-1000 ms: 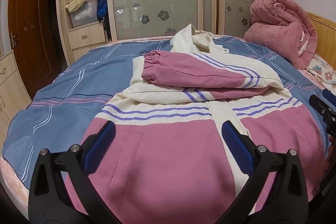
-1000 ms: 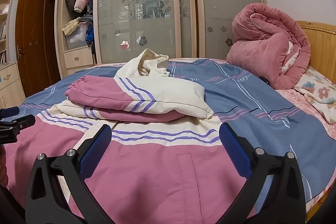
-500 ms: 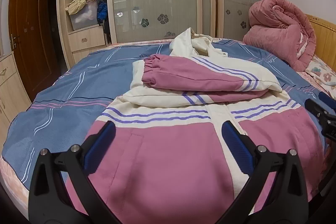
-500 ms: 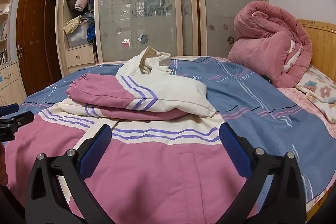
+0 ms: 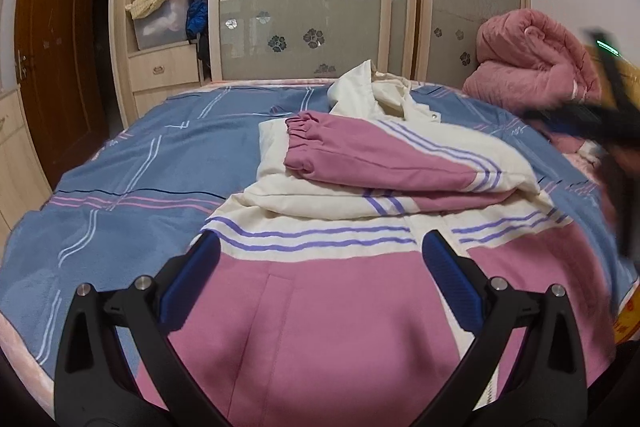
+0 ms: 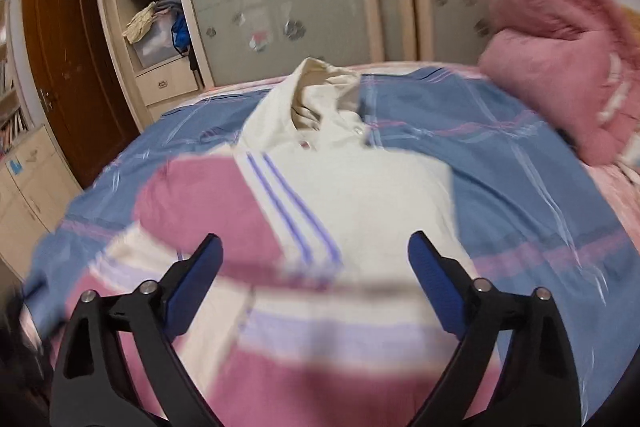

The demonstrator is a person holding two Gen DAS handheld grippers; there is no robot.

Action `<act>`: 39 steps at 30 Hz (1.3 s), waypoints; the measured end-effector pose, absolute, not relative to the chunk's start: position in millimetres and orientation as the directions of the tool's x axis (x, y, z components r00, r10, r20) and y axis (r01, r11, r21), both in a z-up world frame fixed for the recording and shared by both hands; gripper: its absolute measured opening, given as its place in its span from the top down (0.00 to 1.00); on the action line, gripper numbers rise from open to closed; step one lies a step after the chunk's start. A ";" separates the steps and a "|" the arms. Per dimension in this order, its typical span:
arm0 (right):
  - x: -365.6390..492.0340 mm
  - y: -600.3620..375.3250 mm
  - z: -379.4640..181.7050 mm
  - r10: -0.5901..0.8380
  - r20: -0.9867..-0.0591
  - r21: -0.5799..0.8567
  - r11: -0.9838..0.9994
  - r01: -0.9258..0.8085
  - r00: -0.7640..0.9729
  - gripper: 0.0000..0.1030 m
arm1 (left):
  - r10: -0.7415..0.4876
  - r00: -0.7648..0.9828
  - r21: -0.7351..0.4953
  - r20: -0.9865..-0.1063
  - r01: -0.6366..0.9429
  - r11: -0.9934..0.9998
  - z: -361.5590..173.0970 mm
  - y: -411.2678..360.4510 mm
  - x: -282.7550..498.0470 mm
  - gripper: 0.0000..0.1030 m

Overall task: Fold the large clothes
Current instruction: 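Grasp the cream hood with the right tool and lift it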

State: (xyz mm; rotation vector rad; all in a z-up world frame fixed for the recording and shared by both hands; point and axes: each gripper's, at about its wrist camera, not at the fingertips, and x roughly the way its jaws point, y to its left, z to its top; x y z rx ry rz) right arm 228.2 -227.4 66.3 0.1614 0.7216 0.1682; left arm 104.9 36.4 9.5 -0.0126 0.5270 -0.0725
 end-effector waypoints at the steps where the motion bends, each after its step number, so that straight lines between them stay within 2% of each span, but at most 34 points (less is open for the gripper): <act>1: 264.3 -225.0 70.6 0.206 -0.669 0.200 0.975 -0.094 0.714 0.10 | -0.074 0.861 -0.039 -0.503 0.063 0.997 9.2 38.3 106.1 0.02; 4: 362.5 -223.3 71.2 0.173 -0.746 0.184 0.982 -0.050 0.643 0.20 | -0.083 0.840 -0.064 -0.536 0.058 0.996 5.3 44.4 116.0 0.02; 7: 446.3 -223.1 59.4 0.097 -0.804 0.132 0.991 0.016 0.587 0.23 | -0.098 0.828 -0.093 -0.553 0.055 0.994 3.1 51.3 121.5 0.02; 12: 541.8 -229.6 31.2 0.075 -0.842 0.155 0.982 0.107 0.534 0.34 | -0.089 0.809 -0.086 -0.581 0.047 0.995 -3.3 62.0 128.0 0.02; 15: 588.2 -232.5 10.9 0.035 -0.866 0.135 0.977 0.166 0.499 0.36 | -0.109 0.791 -0.115 -0.602 0.049 0.992 -6.3 71.2 128.6 0.02; 18: 617.8 -233.8 -6.7 0.047 -0.877 0.147 0.974 0.173 0.478 0.51 | -0.116 0.786 -0.119 -0.608 0.054 0.991 -9.1 75.1 128.3 0.02; 19: 625.6 -233.3 -14.2 0.035 -0.889 0.128 0.976 0.176 0.457 0.64 | -0.109 0.783 -0.111 -0.613 0.052 0.992 -11.1 75.0 128.9 0.02; 21: 633.5 -233.5 -23.8 0.020 -0.901 0.110 0.977 0.184 0.434 0.70 | -0.107 0.765 -0.100 -0.634 0.056 0.993 -17.4 73.7 132.1 0.02; 22: 634.9 -236.8 -24.7 0.014 -0.894 0.113 0.974 0.196 0.447 0.88 | -0.108 0.759 -0.099 -0.642 0.057 0.993 -19.7 73.1 133.3 0.02; 23: 630.7 -239.9 -20.4 0.006 -0.875 0.119 0.972 0.202 0.485 0.94 | -0.106 0.749 -0.098 -0.654 0.056 0.994 -22.6 72.0 135.5 0.02; 27: 606.9 -246.0 6.1 0.029 -0.794 0.152 0.976 0.153 0.607 0.97 | -0.105 0.746 -0.092 -0.658 0.058 0.994 -24.6 67.1 138.2 0.02; 31: 551.0 -244.0 50.6 0.090 -0.669 0.151 0.988 0.016 0.738 0.98 | -0.113 0.745 -0.097 -0.658 0.065 0.993 -25.3 61.8 140.8 0.02; 34: 478.5 -243.1 77.7 0.168 -0.584 0.154 0.984 -0.095 0.794 0.98 | -0.114 0.755 -0.096 -0.646 0.068 0.993 -22.7 56.3 139.4 0.02; 39: 377.0 -254.6 84.0 0.237 -0.499 0.164 0.970 -0.178 0.833 0.98 | -0.137 0.785 -0.119 -0.604 0.082 0.990 -18.1 50.6 140.1 0.02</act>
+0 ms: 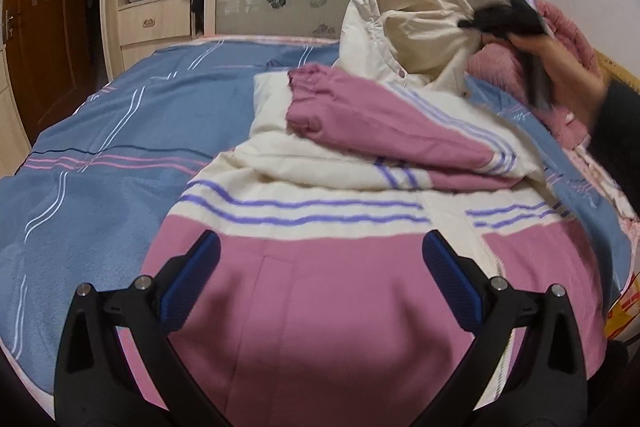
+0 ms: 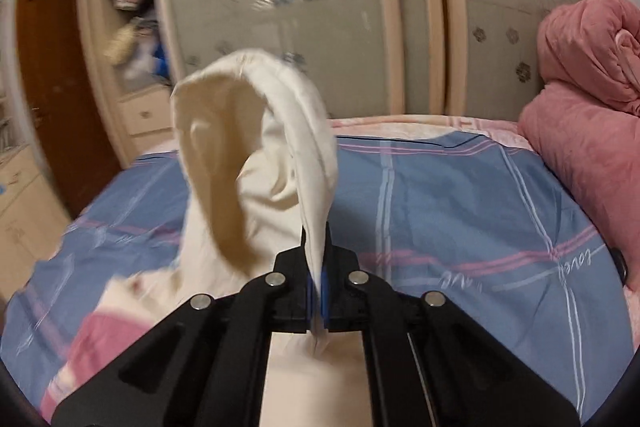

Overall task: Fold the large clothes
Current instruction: 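Grasp the cream hood with the right tool and lift it, then fold the cream hood down onto the folded sleeves with the right tool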

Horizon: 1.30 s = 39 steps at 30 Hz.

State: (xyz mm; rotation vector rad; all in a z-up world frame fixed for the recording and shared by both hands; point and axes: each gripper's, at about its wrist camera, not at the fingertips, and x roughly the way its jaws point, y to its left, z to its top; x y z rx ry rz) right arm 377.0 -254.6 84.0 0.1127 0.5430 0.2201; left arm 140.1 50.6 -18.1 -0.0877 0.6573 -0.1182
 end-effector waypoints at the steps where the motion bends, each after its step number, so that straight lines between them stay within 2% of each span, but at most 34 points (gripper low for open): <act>1: 364.9 -257.4 81.5 0.258 -0.501 0.183 0.964 -0.190 0.826 0.98 | -0.143 0.790 -0.119 -0.596 0.089 0.989 -15.3 48.9 143.4 0.02; 3: 352.6 -261.6 80.7 0.266 -0.491 0.188 0.962 -0.197 0.830 0.98 | -0.138 0.794 -0.109 -0.592 0.090 0.990 3.1 41.3 162.6 0.02; 5: 344.3 -263.6 78.8 0.274 -0.476 0.181 0.960 -0.212 0.836 0.98 | -0.186 0.796 -0.113 -0.577 0.147 0.983 26.8 28.2 187.6 0.02; 6: 342.1 -263.5 78.4 0.279 -0.473 0.190 0.959 -0.212 0.836 0.98 | -0.182 0.803 -0.068 -0.568 0.175 0.982 41.4 15.3 207.8 0.02; 9: 334.8 -264.4 77.4 0.298 -0.463 0.219 0.951 -0.219 0.835 0.98 | -0.085 0.852 0.087 -0.517 0.151 0.985 69.2 -15.0 263.4 0.02; 11: 334.0 -268.0 75.8 0.315 -0.456 0.245 0.943 -0.223 0.832 0.98 | -0.077 0.852 0.115 -0.518 0.159 0.981 81.7 -30.0 312.0 0.02; 16: 326.7 -272.9 73.6 0.337 -0.451 0.274 0.934 -0.231 0.826 0.98 | 0.072 0.838 0.201 -0.541 0.046 0.978 95.9 -47.3 415.0 0.02; 19: 321.8 -277.1 69.2 0.342 -0.455 0.284 0.931 -0.229 0.822 0.98 | 0.102 0.831 0.211 -0.546 0.019 0.977 99.6 -47.6 448.0 0.02; 20: 321.2 -278.2 68.5 0.340 -0.456 0.285 0.931 -0.227 0.822 0.98 | 0.110 0.829 0.226 -0.549 0.021 0.974 99.8 -48.3 457.5 0.06; 21: 319.5 -280.0 67.6 0.338 -0.458 0.287 0.932 -0.223 0.822 0.98 | 0.100 0.823 0.226 -0.560 0.035 0.973 98.9 -48.1 463.1 0.33; 22: 317.8 -283.8 66.0 0.337 -0.459 0.295 0.931 -0.217 0.822 0.98 | 0.072 0.798 0.203 -0.599 0.065 0.977 95.0 -45.4 469.1 0.90; 23: 316.2 -287.2 64.8 0.335 -0.460 0.304 0.930 -0.208 0.823 0.98 | 0.047 0.777 0.175 -0.628 0.082 0.981 92.4 -42.6 470.3 0.95; 25: 314.4 -294.0 61.7 0.330 -0.464 0.320 0.928 -0.192 0.822 0.97 | -0.042 0.771 0.104 -0.635 0.140 0.985 90.2 -34.1 456.1 0.97; 28: 303.6 -305.3 55.3 0.323 -0.463 0.337 0.926 -0.173 0.825 0.97 | -0.096 0.787 0.146 -0.610 0.230 0.962 85.5 -34.8 403.9 0.97; 31: 286.8 -312.2 45.6 0.329 -0.464 0.347 0.922 -0.173 0.823 0.97 | -0.170 0.743 0.104 -0.647 0.307 0.946 69.0 -27.4 353.6 0.97; 35: 256.0 -312.2 19.5 0.308 -0.491 0.322 0.933 -0.159 0.815 0.97 | -0.221 0.684 0.105 -0.695 0.400 0.911 27.3 -27.3 289.0 0.92; 39: 235.4 -305.4 -11.2 0.305 -0.529 0.299 0.940 -0.162 0.792 0.97 | -0.227 0.635 0.091 -0.739 0.428 0.899 -21.0 -23.8 243.8 0.88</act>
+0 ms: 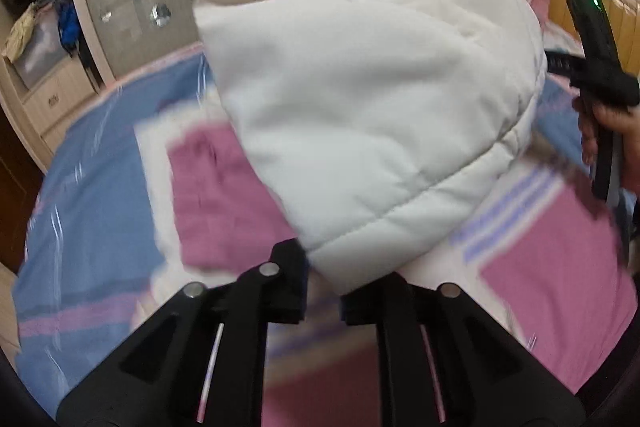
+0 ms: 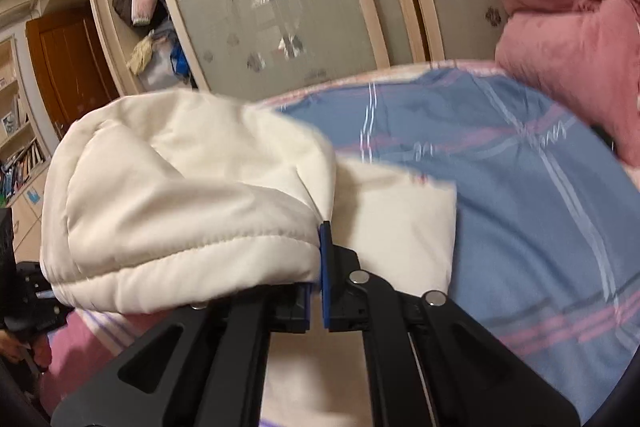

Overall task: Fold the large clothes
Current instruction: 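Fold the cream hood down onto the folded sleeves with the right tool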

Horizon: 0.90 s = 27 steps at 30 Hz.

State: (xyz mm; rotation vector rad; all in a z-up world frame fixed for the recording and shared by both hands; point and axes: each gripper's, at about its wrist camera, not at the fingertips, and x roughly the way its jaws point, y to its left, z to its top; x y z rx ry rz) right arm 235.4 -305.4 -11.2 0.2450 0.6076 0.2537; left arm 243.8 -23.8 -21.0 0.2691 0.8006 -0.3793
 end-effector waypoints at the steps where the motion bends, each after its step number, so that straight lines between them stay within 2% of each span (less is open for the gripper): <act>1: 227.4 -299.9 -18.8 0.278 -0.532 0.254 0.953 -0.163 0.800 0.97 | -0.233 0.628 0.081 -0.743 0.429 0.900 -26.6 -23.6 237.4 0.87; 2: 223.2 -296.8 -23.7 0.263 -0.534 0.232 0.959 -0.160 0.803 0.96 | -0.252 0.606 0.056 -0.754 0.442 0.895 -34.4 -21.9 229.1 0.84; 3: 219.8 -294.8 -28.4 0.252 -0.538 0.219 0.963 -0.155 0.805 0.95 | -0.278 0.584 0.034 -0.763 0.466 0.884 -41.1 -21.7 221.4 0.70; 4: 216.3 -293.6 -33.2 0.243 -0.544 0.213 0.966 -0.148 0.803 0.93 | -0.294 0.573 0.032 -0.765 0.490 0.871 -45.8 -23.9 216.1 0.44; 6: 209.5 -291.4 -35.4 0.229 -0.544 0.183 0.971 -0.153 0.807 0.82 | -0.269 0.610 0.119 -0.745 0.519 0.846 -54.4 -33.5 199.9 0.15; 7: 202.2 -289.7 -32.7 0.201 -0.531 0.146 0.979 -0.145 0.823 0.68 | -0.260 0.633 0.158 -0.729 0.526 0.836 -56.4 -37.0 192.7 0.15; 8: 196.6 -289.0 -29.5 0.185 -0.523 0.123 0.982 -0.142 0.832 0.45 | -0.261 0.640 0.183 -0.723 0.541 0.821 -57.0 -40.8 184.8 0.15; 10: 178.7 -288.5 -21.2 0.141 -0.503 0.067 0.990 -0.124 0.853 0.18 | -0.312 0.636 0.171 -0.706 0.580 0.796 -47.1 -41.1 166.5 0.13; 11: 167.4 -289.7 -15.5 0.121 -0.501 0.042 0.992 -0.116 0.857 0.14 | -0.344 0.641 0.153 -0.687 0.589 0.793 -38.9 -38.9 156.4 0.11; 13: 150.0 -296.4 -0.5 0.132 -0.489 0.054 0.991 -0.121 0.862 0.14 | -0.407 0.650 0.096 -0.641 0.595 0.798 -16.4 -30.4 141.0 0.03; 16: 144.6 -303.9 40.2 0.108 -0.423 0.088 0.993 -0.077 0.900 0.09 | -0.462 0.704 0.005 -0.540 0.552 0.834 33.3 -7.8 143.0 0.02; 18: 170.2 -305.0 73.5 0.128 -0.404 0.180 0.982 -0.059 0.906 0.03 | -0.423 0.774 -0.042 -0.470 0.459 0.887 78.1 -5.3 167.6 0.02; 20: 222.6 -299.7 97.7 0.185 -0.447 0.300 0.953 -0.048 0.875 0.01 | -0.302 0.844 -0.060 -0.443 0.308 0.950 122.6 -6.9 218.8 0.02; 23: 306.1 -284.0 117.3 0.208 -0.521 0.382 0.924 0.009 0.828 0.01 | -0.151 0.868 -0.093 -0.473 0.122 0.988 156.1 -10.1 309.2 0.02; 24: 338.2 -276.6 119.4 0.214 -0.557 0.402 0.915 0.036 0.803 0.01 | -0.141 0.847 -0.156 -0.513 0.070 0.985 160.4 -6.4 344.7 0.02; 27: 414.5 -255.6 103.5 0.310 -0.662 0.480 0.874 0.068 0.682 0.01 | -0.216 0.713 -0.311 -0.667 -0.003 0.950 143.8 0.4 423.0 0.02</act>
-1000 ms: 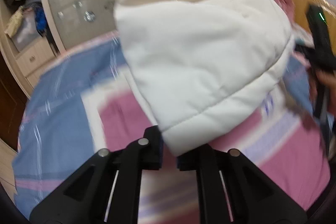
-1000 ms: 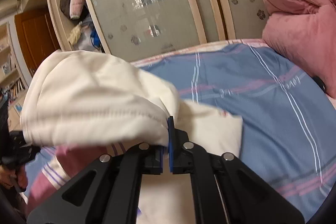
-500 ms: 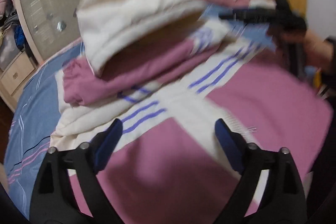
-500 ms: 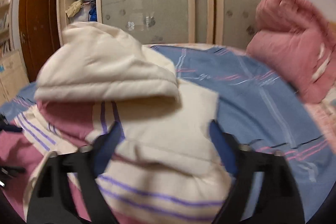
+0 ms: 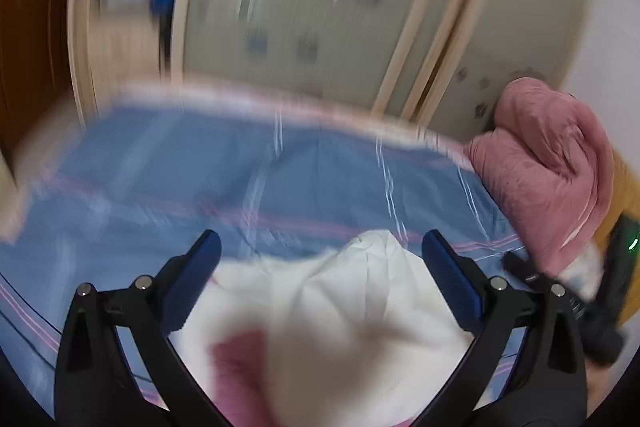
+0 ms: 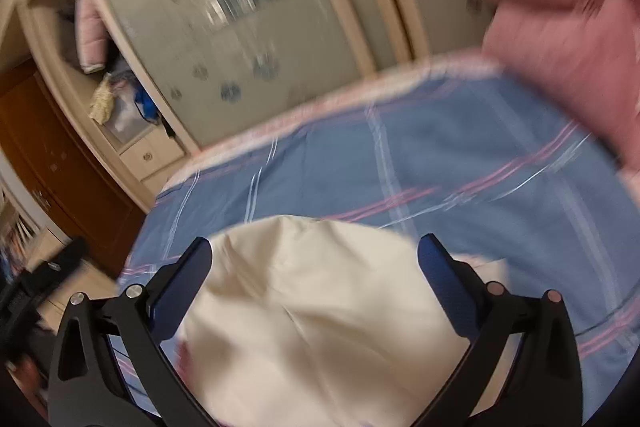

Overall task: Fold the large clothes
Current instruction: 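Fold the cream hood down onto the folded sleeves with the right tool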

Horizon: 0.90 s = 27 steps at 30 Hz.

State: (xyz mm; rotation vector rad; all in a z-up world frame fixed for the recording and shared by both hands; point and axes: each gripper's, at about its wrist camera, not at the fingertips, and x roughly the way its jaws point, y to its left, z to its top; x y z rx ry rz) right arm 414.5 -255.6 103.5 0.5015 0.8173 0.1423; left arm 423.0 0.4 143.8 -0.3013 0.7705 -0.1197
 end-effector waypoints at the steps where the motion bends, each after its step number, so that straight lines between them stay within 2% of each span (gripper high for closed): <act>1: 425.9 -250.3 97.0 0.322 -0.686 0.485 0.871 0.080 0.652 0.01 | -0.241 0.653 -0.342 -0.718 -0.029 0.939 128.8 1.9 446.3 0.02; 4: 449.4 -225.8 59.6 0.293 -0.788 0.392 0.917 0.074 0.541 0.01 | -0.191 0.576 -0.301 -0.795 -0.101 0.948 88.3 8.5 466.5 0.03; 6: 445.1 -212.6 29.6 0.328 -0.843 0.367 0.930 0.010 0.427 0.05 | -0.168 0.522 -0.243 -0.837 -0.079 0.967 56.7 6.8 466.1 0.03; 7: 436.0 -207.4 17.9 0.364 -0.854 0.381 0.924 -0.030 0.371 0.08 | -0.165 0.494 -0.217 -0.854 -0.050 0.975 38.8 3.5 457.9 0.04; 10: 381.4 -193.4 -3.2 0.403 -0.865 0.365 0.914 -0.175 0.298 0.08 | -0.173 0.478 -0.177 -0.861 0.038 0.984 17.9 -5.0 421.1 0.04; 13: 320.0 -188.5 -23.6 0.316 -0.878 0.234 0.939 -0.254 0.359 0.08 | -0.153 0.477 -0.109 -0.866 0.120 0.987 3.2 -18.3 387.3 0.04; 15: 294.3 -191.4 -38.6 0.292 -0.863 0.198 0.946 -0.255 0.412 0.08 | -0.130 0.484 -0.059 -0.865 0.159 0.986 -17.2 -28.6 358.2 0.03; 18: 263.1 -193.9 -53.1 0.271 -0.797 0.157 0.956 -0.249 0.539 0.08 | -0.018 0.566 0.097 -0.824 0.172 0.980 -44.2 -48.7 323.5 0.02; 21: 243.2 -187.3 -64.3 0.229 -0.740 0.086 0.965 -0.248 0.633 0.08 | 0.039 0.623 0.173 -0.781 0.156 0.972 -73.8 -59.7 301.3 0.02; 27: 228.4 -191.2 -74.4 0.246 -0.681 0.099 0.964 -0.246 0.690 0.06 | -0.048 0.684 0.069 -0.728 0.142 0.987 -89.3 -42.3 291.0 0.02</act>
